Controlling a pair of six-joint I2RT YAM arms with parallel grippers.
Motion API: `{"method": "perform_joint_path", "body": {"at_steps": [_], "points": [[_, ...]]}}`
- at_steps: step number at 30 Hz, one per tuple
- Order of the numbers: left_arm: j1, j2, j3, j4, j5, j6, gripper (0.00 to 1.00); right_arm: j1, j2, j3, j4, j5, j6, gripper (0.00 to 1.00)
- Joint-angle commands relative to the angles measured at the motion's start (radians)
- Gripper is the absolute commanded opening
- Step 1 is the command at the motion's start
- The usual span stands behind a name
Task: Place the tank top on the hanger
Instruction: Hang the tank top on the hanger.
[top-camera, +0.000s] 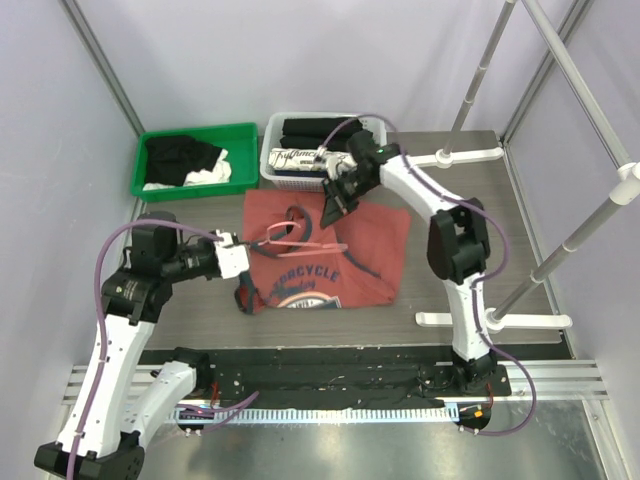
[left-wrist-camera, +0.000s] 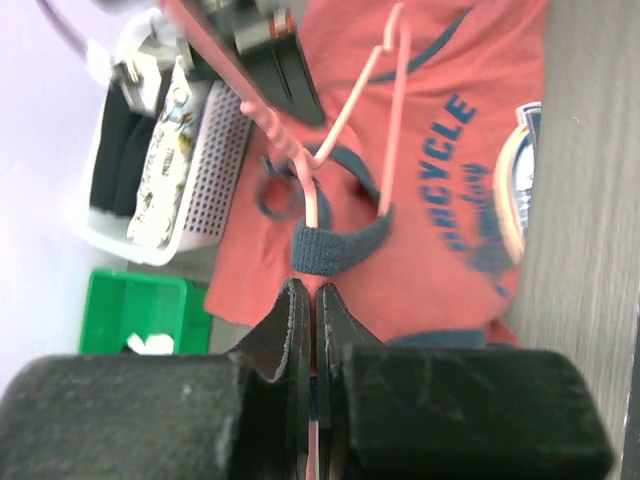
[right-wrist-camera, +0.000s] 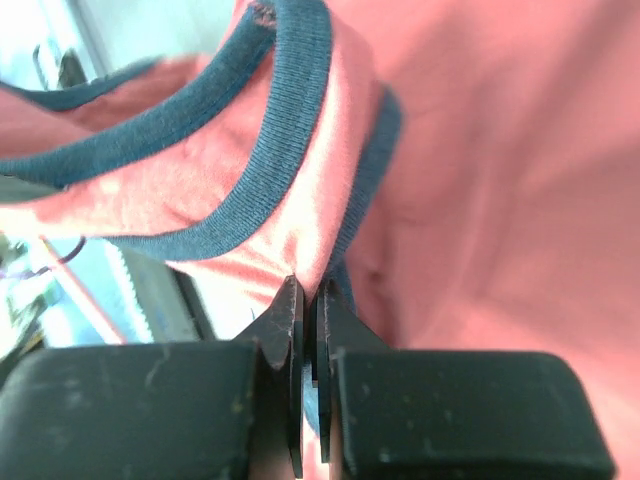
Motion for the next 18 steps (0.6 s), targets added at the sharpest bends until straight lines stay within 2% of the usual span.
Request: {"method": "perform_joint_path", "body": {"at_steps": [1,7,12,18], "points": [[-0.002,0.027,0.043,0.282,-0.101,-0.289,0.00,-0.039,-0.187,0.070,0.046,0.124,0.000,0.01],[-0.002,0.076,0.126,0.356,-0.221,-0.516,0.00,-0.097,-0.348,-0.017,0.189,0.218,0.042,0.01],[-0.002,0.092,0.175,0.373,-0.309,-0.617,0.00,-0.105,-0.504,-0.242,0.309,0.286,0.075,0.01],[-0.002,0.144,0.287,0.287,-0.404,-0.723,0.00,-0.106,-0.610,-0.405,0.405,0.370,0.106,0.01]]}}
